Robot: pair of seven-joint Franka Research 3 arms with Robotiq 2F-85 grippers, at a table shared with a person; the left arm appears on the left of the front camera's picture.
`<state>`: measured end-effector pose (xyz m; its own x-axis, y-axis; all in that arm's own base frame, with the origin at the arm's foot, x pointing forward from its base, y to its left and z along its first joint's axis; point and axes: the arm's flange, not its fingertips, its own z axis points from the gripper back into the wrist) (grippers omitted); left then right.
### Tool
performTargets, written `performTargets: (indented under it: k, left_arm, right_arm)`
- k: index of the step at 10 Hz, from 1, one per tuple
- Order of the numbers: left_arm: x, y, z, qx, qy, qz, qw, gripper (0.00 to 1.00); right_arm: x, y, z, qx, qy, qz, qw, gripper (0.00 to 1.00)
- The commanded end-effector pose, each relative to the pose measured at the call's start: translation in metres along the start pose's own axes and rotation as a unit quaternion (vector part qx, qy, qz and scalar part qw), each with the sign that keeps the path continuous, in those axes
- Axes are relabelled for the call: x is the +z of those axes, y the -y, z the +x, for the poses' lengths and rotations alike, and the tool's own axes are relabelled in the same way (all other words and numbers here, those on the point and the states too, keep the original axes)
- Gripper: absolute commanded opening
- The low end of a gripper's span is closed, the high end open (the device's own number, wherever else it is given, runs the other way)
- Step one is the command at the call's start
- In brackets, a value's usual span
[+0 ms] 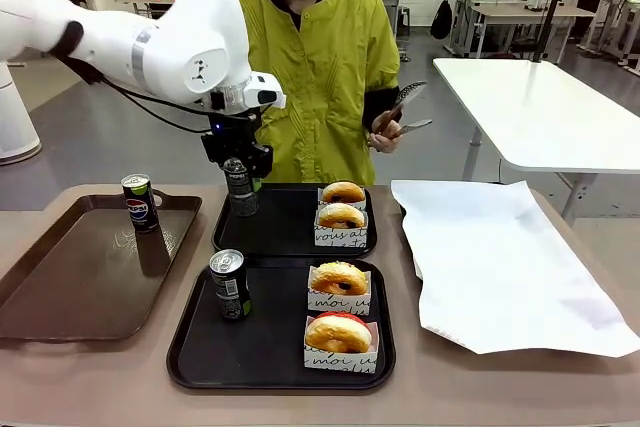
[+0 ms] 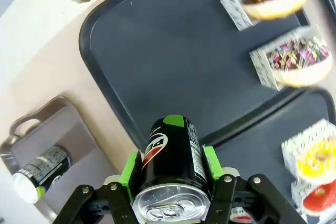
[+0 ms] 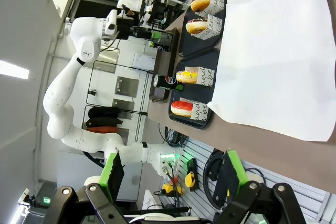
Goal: Set up donuts and drinks on trays.
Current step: Pick up one Pepsi coke from the Handle tray and place it on the Flat Tray without a Pepsi coke.
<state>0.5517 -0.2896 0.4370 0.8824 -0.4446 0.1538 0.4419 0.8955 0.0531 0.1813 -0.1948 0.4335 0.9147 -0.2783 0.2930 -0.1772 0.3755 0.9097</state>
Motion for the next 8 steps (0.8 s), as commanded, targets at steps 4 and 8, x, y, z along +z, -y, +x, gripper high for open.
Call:
performTargets:
  k: [4, 8]
  left_arm:
    - [-0.053, -0.01, 0.055, 0.079, 0.002, -0.045, 0.996, 0.59]
    - [-0.062, -0.002, 0.071, 0.071, -0.036, -0.025, 0.997, 0.59]
  right_arm:
    - [0.0, -0.001, 0.003, 0.008, 0.008, 0.013, 1.0, 1.0]
    - [0.0, -0.001, 0.003, 0.008, 0.008, 0.013, 1.0, 1.0]
